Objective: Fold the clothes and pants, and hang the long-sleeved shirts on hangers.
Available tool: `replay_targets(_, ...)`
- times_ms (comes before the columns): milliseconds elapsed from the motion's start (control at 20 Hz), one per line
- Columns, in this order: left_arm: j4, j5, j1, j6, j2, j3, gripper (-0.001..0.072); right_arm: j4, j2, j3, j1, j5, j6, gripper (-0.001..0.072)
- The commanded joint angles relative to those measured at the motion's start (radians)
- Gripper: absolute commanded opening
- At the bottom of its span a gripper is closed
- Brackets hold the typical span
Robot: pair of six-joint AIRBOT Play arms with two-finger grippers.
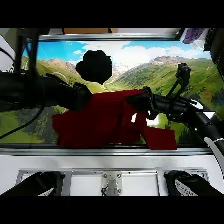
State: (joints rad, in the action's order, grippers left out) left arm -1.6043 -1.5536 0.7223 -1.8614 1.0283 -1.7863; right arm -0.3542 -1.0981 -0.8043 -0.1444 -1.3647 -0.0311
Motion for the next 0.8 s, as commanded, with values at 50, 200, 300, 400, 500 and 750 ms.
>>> replay_targets(50, -0.048, 0.065, 0.001, -0.024, -0.075, -0.003, 0.0561, -0.010, 0.001, 0.000, 0.000, -0.005, -0.022, 0.0013)
replay_targets(200, -0.160, 0.062, 0.001, -0.048, -0.119, -0.003, 0.0561, -0.021, 0.001, 0.000, 0.000, -0.004, -0.025, 0.0013)
replay_targets(300, -0.214, 0.061, 0.001, -0.066, -0.147, -0.002, 0.0561, -0.082, 0.001, 0.000, 0.008, -0.004, -0.024, 0.0013)
replay_targets(400, -0.238, 0.061, 0.001, -0.069, -0.169, -0.002, 0.0560, -0.155, 0.001, -0.002, 0.042, -0.004, -0.024, 0.0013)
replay_targets(500, -0.238, 0.061, 0.001, -0.069, -0.175, -0.002, 0.0560, -0.170, 0.004, -0.020, 0.108, -0.004, -0.025, 0.0013)
replay_targets(750, -0.238, 0.108, 0.001, -0.069, -0.173, 0.102, 0.0560, -0.170, 0.068, -0.089, 0.367, 0.020, -0.025, 0.0014)
